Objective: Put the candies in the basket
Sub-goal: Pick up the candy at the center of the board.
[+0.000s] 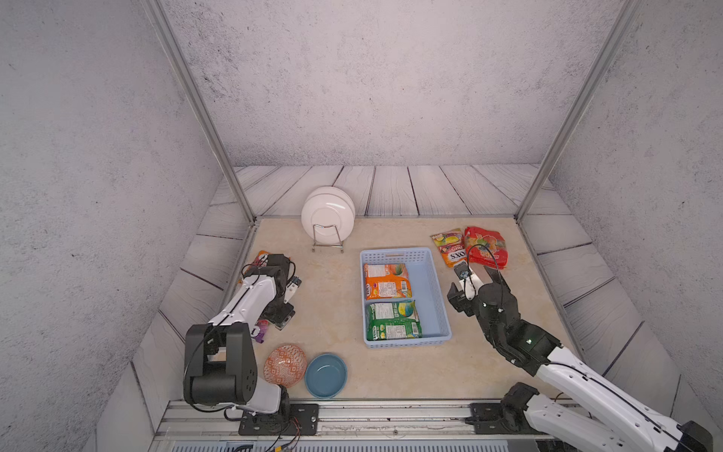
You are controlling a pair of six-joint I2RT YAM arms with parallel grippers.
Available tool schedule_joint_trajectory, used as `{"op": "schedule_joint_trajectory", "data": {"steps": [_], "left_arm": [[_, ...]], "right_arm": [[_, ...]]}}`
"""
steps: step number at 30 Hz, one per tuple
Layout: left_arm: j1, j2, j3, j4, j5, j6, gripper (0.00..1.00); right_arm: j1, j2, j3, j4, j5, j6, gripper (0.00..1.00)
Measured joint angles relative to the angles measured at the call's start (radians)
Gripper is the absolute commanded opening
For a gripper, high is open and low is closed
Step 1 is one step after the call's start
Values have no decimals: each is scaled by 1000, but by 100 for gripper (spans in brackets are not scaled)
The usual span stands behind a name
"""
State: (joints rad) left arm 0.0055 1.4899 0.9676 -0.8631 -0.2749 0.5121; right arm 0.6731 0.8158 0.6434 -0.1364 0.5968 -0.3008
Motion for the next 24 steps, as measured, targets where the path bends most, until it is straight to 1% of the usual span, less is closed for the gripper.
{"op": "schedule_joint_trajectory", "data": {"steps": [2,4,8,12,17,20,21,24], "left_arm": [[14,13,-11,39,-17,13,73],[26,32,-12,68,-29,22,70],[48,64,-15,121,-33,35,68],[73,94,-18,158,-33,44,63],[79,135,-40,192,-20,43,61],[79,156,-55,205,-13,41,57],[79,162,-58,211,-17,41,54],[80,166,-61,225,-22,38,37]], "right_arm": [[0,-3,0,0,0,0,99],[0,-5,-3,6,3,-3,99],[0,-5,-10,7,6,-8,99],[0,-5,-11,14,8,-14,99],[0,-5,-11,20,6,-18,99],[0,-5,-11,21,8,-23,99],[0,-5,-11,21,8,-24,99],[0,-11,-11,21,7,-25,99]]}}
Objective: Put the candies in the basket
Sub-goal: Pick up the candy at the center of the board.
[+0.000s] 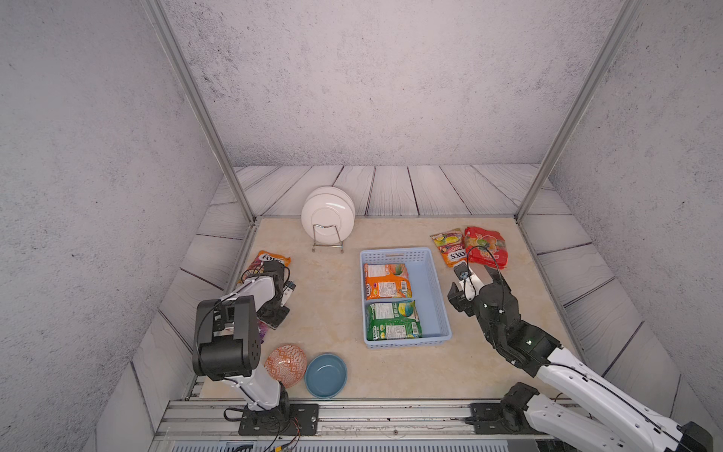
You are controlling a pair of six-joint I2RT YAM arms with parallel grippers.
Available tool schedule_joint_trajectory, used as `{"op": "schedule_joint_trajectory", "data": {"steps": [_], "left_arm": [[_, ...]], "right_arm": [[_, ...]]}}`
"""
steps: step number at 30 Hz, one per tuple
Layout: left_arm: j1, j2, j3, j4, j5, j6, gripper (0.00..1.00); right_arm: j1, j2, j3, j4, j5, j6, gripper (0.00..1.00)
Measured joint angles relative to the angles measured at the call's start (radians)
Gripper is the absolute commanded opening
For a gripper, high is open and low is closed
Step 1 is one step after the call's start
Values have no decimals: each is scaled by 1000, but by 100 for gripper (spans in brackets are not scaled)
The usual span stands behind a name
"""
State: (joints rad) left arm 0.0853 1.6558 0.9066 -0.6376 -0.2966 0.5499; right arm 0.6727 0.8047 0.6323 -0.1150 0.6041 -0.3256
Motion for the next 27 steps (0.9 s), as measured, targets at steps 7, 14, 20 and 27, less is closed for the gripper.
{"op": "schedule_joint_trajectory", "data": {"steps": [7,14,20,27], "left_arm": [[3,-9,-9,13,-2,0,1],[4,-38,-6,-3,25,-6,0],[2,-86,14,-62,80,-5,0],[-21,-179,129,-171,208,-5,0]], "right_arm": [[0,-6,-1,1,0,-2,99],[0,-6,-3,3,0,-5,99],[0,-5,-4,11,1,-11,99],[0,-3,-5,22,2,-22,99]]}}
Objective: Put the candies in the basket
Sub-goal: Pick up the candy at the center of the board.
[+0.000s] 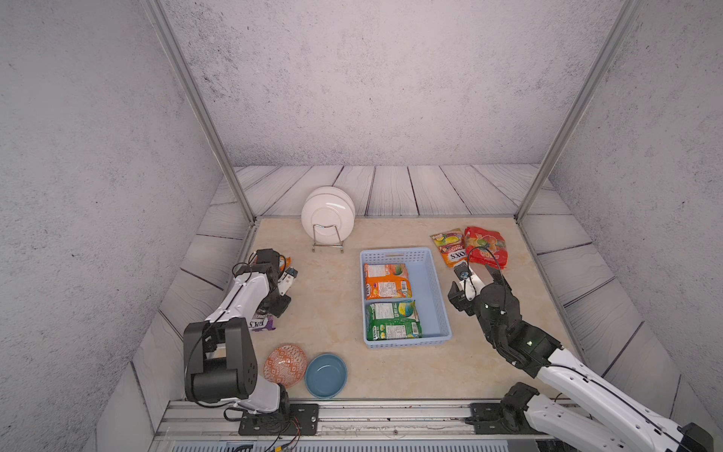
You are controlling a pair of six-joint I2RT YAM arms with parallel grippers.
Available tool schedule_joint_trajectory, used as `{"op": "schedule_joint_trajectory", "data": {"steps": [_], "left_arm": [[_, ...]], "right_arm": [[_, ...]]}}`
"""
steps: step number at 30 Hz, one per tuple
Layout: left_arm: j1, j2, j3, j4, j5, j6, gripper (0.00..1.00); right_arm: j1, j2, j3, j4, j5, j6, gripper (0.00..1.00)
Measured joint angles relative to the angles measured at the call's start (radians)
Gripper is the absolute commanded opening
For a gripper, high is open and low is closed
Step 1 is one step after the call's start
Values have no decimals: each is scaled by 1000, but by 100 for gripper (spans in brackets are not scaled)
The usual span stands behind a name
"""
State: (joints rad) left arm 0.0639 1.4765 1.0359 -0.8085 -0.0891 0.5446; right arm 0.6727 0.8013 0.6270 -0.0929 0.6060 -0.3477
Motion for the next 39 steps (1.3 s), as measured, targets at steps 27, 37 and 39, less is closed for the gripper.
{"op": "schedule_joint_trajectory", "data": {"steps": [27,37,39], "left_arm": [[-440,-117,320,-145,292,72,0],[-623,-19,479,-182,272,76,0],[-665,2,504,-187,263,74,0]], "right_arm": [[0,0,-15,23,37,-27,99],[0,0,-16,32,48,-47,99],[0,0,-18,37,53,-50,99]]}}
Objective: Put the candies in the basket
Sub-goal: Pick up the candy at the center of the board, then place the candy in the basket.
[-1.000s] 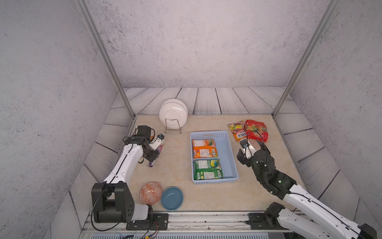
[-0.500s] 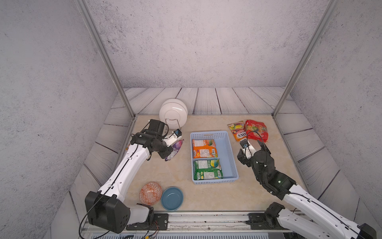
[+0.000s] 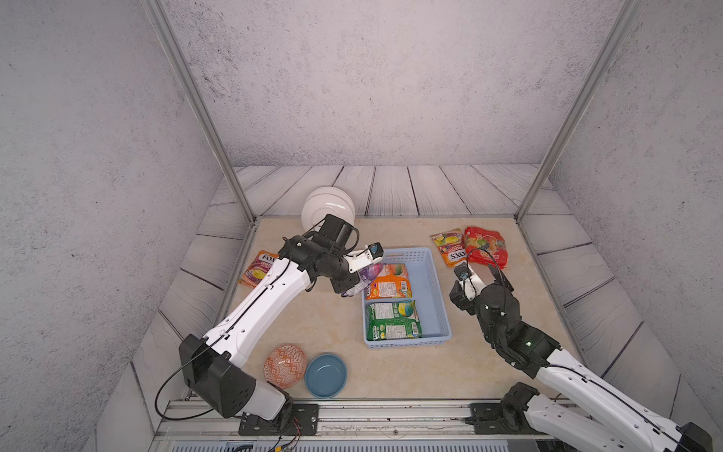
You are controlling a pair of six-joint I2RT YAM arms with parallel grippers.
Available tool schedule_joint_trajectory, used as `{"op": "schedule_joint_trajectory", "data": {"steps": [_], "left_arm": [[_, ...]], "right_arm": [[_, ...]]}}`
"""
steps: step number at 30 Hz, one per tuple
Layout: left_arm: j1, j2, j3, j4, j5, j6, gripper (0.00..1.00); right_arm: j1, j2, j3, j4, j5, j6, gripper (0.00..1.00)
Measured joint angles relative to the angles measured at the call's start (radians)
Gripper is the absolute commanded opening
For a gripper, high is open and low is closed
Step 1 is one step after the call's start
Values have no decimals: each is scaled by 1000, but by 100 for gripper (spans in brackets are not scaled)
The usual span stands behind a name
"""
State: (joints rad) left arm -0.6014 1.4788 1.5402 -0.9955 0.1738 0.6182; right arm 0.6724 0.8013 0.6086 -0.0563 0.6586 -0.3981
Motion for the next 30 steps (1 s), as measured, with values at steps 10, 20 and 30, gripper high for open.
{"op": "schedule_joint_trajectory", "data": {"steps": [10,20,30], "left_arm": [[-139,83,24,16,-77,4,0],[-234,147,42,68,-196,36,0],[-314,151,-84,117,-256,72,0]], "right_arm": [[0,0,-5,2,2,-5,99],[0,0,-7,2,2,-6,99],[0,-6,-8,2,2,-6,99]]}}
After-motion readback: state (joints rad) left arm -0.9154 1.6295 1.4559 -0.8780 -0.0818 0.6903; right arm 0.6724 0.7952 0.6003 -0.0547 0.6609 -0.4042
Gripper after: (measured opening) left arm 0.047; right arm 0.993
